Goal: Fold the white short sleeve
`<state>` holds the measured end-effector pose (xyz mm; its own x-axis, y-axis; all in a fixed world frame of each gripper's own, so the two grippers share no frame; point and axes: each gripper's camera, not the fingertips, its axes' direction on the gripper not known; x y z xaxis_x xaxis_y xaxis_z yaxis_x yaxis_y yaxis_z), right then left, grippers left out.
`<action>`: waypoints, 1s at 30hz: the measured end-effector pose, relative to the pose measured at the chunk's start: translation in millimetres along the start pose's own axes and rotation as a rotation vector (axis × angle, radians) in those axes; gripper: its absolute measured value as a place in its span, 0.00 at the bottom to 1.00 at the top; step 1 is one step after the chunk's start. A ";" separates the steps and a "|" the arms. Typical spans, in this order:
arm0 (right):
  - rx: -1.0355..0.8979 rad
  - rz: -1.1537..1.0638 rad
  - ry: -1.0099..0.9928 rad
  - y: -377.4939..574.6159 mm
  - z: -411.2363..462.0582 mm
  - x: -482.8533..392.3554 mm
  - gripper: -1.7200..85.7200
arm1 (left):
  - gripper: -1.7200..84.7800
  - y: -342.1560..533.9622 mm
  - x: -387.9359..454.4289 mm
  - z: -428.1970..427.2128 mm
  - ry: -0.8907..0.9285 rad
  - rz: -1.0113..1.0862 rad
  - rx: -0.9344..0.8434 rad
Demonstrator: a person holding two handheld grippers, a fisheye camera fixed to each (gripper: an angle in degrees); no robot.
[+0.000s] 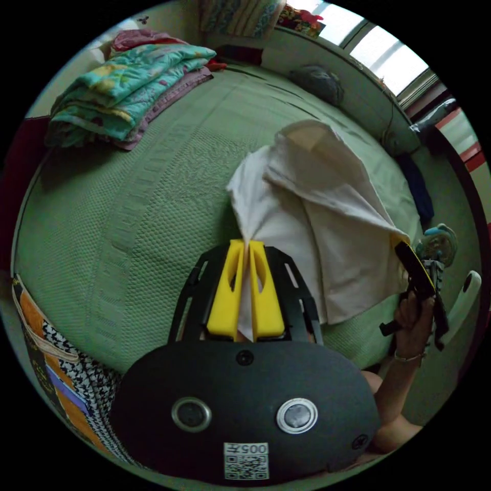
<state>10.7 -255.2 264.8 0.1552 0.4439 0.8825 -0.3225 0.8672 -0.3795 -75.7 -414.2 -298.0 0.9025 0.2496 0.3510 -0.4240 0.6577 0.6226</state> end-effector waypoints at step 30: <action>-0.132 0.099 0.066 54.2 -59.9 95.4 0.10 | 0.01 108.7 10.6 -58.9 -0.101 -0.122 0.062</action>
<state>63.9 -152.3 311.9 0.1911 0.5387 0.8205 -0.2140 0.8387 -0.5008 -107.7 -298.3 -267.8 0.9367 0.0953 0.3369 -0.3183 0.6328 0.7059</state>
